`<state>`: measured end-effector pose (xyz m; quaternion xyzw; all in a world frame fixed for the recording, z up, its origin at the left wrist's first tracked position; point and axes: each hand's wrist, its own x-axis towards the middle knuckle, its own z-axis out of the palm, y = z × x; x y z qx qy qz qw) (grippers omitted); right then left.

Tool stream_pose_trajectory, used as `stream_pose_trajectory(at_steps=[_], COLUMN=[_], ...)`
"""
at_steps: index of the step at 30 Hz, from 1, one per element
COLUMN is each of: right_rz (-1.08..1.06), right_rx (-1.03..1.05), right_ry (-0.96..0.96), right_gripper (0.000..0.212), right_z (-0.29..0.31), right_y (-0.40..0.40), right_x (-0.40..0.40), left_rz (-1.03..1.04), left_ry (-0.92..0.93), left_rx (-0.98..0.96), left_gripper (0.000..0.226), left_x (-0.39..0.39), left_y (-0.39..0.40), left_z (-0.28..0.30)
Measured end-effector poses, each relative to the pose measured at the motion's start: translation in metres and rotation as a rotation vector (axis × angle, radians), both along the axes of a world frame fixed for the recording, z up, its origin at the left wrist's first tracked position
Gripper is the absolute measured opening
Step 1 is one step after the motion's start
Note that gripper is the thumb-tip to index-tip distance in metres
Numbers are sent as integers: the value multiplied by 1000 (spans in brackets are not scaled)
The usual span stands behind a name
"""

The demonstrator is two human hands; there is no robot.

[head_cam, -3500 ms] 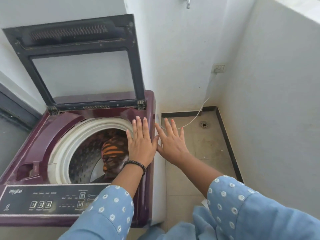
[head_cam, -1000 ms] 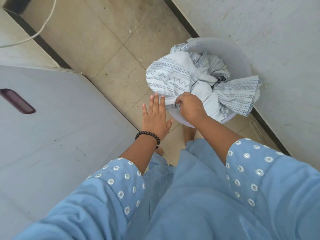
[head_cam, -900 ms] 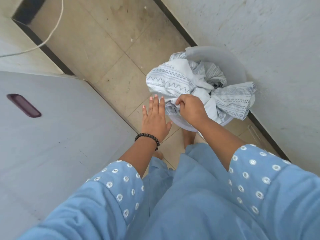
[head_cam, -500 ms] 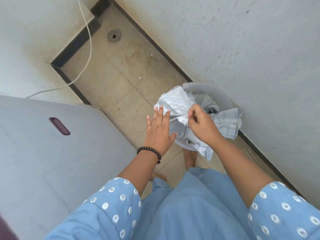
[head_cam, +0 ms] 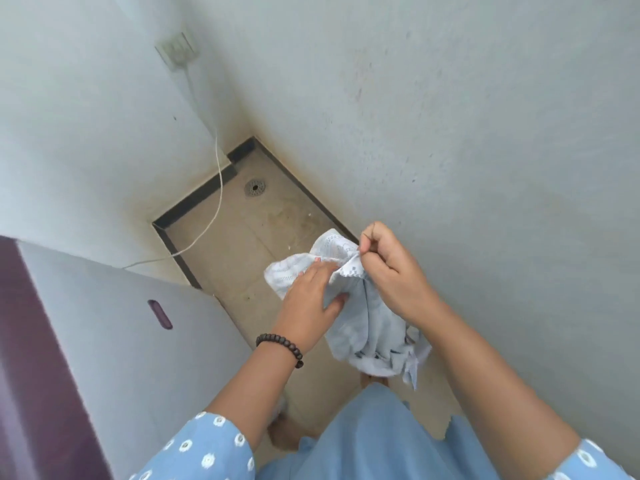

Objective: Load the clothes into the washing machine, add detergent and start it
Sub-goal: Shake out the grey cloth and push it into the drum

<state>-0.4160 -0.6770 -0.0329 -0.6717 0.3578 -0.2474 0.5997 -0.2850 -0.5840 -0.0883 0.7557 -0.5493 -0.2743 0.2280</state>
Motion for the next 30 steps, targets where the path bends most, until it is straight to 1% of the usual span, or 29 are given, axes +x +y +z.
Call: stream_pose_trajectory(at_steps=[3,5,7,10,12,13,14,17,18,20,21,24,25,27,28,29,30], right_rz=[66,93,117,104,84,74,82,192,238,320,360,532,573,547,493,460,463], right_rx=[-26,-58,-129,-161,-154,-155,-151,-129,-104,-108,-142,-212,-185,6,96,103,21], right_ry=[-119,-165,-234,-260,-248,-236,-223,-225,-205,-79,3,356,468,684,755,765,726], right_gripper=[12,14,13,11,11,12,12,15,16,23,24,24,25,32,33,31,27], right_z=[56,84,123,136,142,143,143,138,134,114,100,58,46,28,21,16,14], right_y=[-5,-7,-5,-9,-7,-5,-3,-1,0,-3,-6,-9,-9,-6,-4,-4,-5], right_x=[1,-1,-7,-8,-12,-12,-11,-7,-5,-2,1,5,8,9,9,9,9], left_rz=[30,51,100,185,205,184,150,53,32,-5,-18,-37,-45,-51,-45,-39,-36], left_ry=[43,79,122,251,277,264,232,68,23,-27,-38,-63,-68,-71,-71,-69,-63], left_rx=[-83,-153,-291,-442,-523,-544,-557,-546,-545,-543,-549,-594,-615,-641,-647,-643,-624], left_gripper=[14,21,24,24,34,38,36,20,17,17,18,24,24,20,17,16,15], left_x=[3,5,7,15,15,13,11,4,0,-5,-5,-5,-5,-1,1,5,8], left_y=[-2,-4,-1,-9,-13,-14,-14,-13,-11,-6,-5,1,4,8,11,15,19], left_z=[45,72,120,167,209,229,247,286,295,308,313,329,336,347,352,356,359])
